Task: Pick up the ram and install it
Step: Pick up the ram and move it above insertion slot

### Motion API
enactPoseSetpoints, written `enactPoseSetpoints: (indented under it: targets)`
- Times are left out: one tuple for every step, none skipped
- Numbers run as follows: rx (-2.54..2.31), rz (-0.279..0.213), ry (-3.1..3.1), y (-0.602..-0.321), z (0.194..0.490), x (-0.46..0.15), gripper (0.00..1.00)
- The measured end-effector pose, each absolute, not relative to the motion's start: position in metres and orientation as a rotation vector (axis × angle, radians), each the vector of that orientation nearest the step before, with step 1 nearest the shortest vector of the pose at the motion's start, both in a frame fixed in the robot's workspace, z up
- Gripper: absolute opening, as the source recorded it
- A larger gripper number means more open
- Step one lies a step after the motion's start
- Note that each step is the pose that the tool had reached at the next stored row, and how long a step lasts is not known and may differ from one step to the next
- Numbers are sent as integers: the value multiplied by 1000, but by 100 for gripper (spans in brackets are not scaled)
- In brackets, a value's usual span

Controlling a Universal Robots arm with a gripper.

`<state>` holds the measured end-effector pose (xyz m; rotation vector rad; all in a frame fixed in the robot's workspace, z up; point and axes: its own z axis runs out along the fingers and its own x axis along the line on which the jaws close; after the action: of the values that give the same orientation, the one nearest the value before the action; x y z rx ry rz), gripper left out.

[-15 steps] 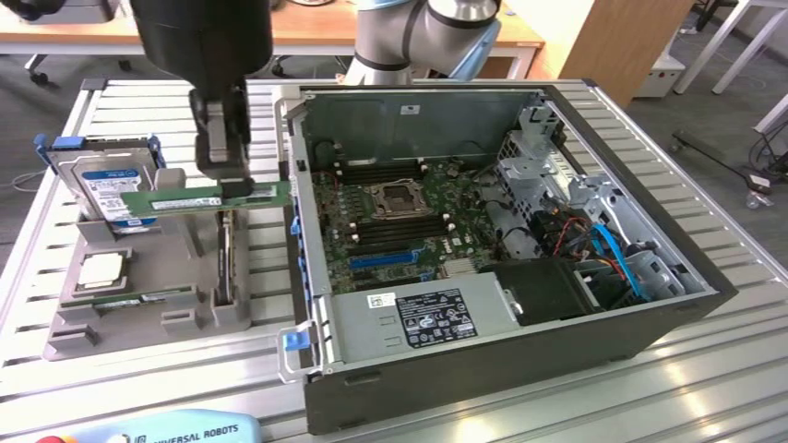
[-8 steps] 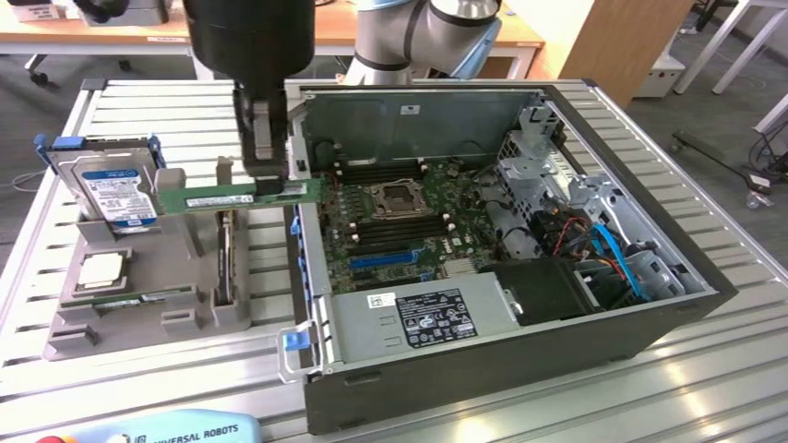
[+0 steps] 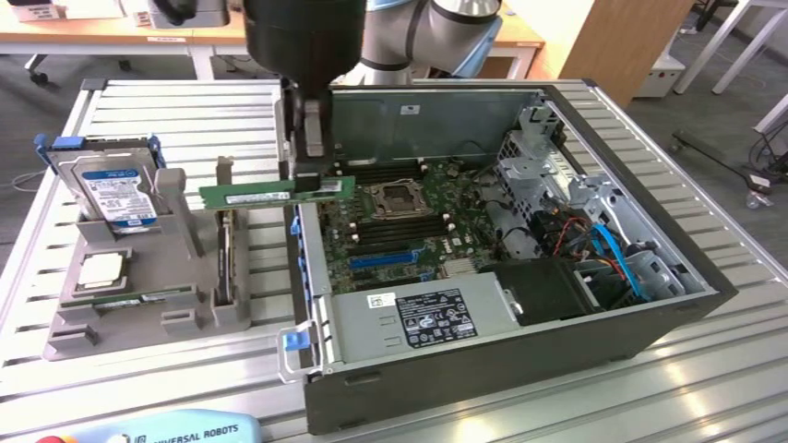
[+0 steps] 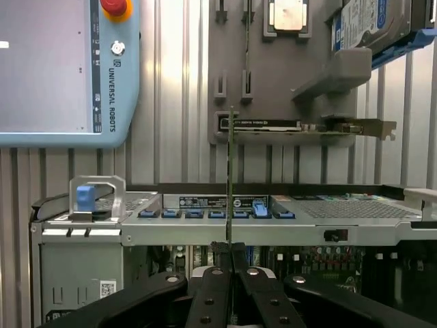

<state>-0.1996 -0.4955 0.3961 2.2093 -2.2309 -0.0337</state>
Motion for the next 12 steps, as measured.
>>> enactPoseSetpoints:
  targets:
    - [2209, -34, -2231, -496, 396, -195, 12]
    - [2209, -34, -2231, -496, 396, -191, 12]
    - [2210, -34, -2231, -496, 396, -187, 12]
    - [2210, -34, -2231, -496, 396, -182, 12]
    - [2209, -34, -2231, -496, 396, -178, 12]
    - [2210, -34, -2231, -496, 396, -173, 12]
    - [2210, -34, -2231, -496, 396, -168, 12]
    - [2210, -34, -2231, -496, 396, -164, 12]
    - [2210, -34, -2231, -496, 396, -160, 12]
    - [2210, -34, -2231, -496, 396, -155, 12]
    - [2210, -34, -2230, -496, 396, -151, 12]
    - [2210, -34, -2230, -496, 396, -146, 12]
